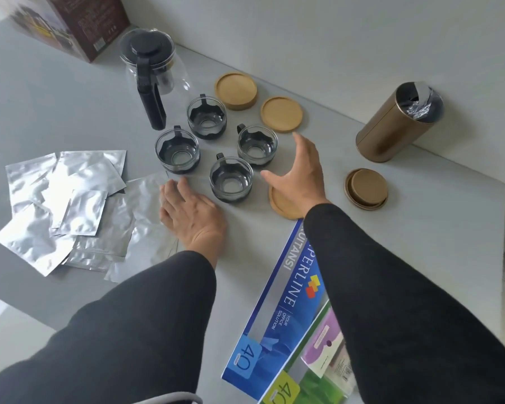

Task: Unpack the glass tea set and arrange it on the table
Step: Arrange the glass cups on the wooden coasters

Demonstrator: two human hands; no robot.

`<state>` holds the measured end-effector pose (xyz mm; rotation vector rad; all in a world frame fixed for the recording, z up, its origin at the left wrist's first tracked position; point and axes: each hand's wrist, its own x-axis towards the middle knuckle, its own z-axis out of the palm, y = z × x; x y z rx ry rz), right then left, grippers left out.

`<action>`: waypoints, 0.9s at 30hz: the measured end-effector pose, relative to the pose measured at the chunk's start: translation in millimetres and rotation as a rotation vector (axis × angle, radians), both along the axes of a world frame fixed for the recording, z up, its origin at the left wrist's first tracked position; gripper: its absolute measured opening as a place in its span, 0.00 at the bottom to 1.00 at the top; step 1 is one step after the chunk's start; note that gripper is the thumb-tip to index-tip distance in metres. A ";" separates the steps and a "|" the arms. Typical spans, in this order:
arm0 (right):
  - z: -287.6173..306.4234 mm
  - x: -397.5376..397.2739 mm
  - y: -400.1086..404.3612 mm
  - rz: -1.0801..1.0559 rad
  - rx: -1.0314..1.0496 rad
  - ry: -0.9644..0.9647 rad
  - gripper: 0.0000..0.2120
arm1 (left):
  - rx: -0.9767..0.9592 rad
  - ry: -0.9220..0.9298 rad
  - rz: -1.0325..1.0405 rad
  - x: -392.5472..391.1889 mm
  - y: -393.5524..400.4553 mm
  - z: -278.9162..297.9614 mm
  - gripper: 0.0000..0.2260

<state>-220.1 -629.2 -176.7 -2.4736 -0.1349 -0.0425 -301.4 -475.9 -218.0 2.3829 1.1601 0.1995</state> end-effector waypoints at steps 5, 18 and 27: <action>-6.0 21.0 13.4 0.057 0.077 0.043 0.46 | 0.021 0.012 0.007 1.4 -0.5 -1.0 0.20; -9.9 44.0 21.2 0.051 0.241 -0.032 0.40 | 0.037 0.023 0.028 3.6 -3.1 0.8 0.19; -0.8 104.3 6.5 -0.196 0.231 -0.089 0.42 | 0.064 0.020 0.043 4.5 -5.2 1.0 0.19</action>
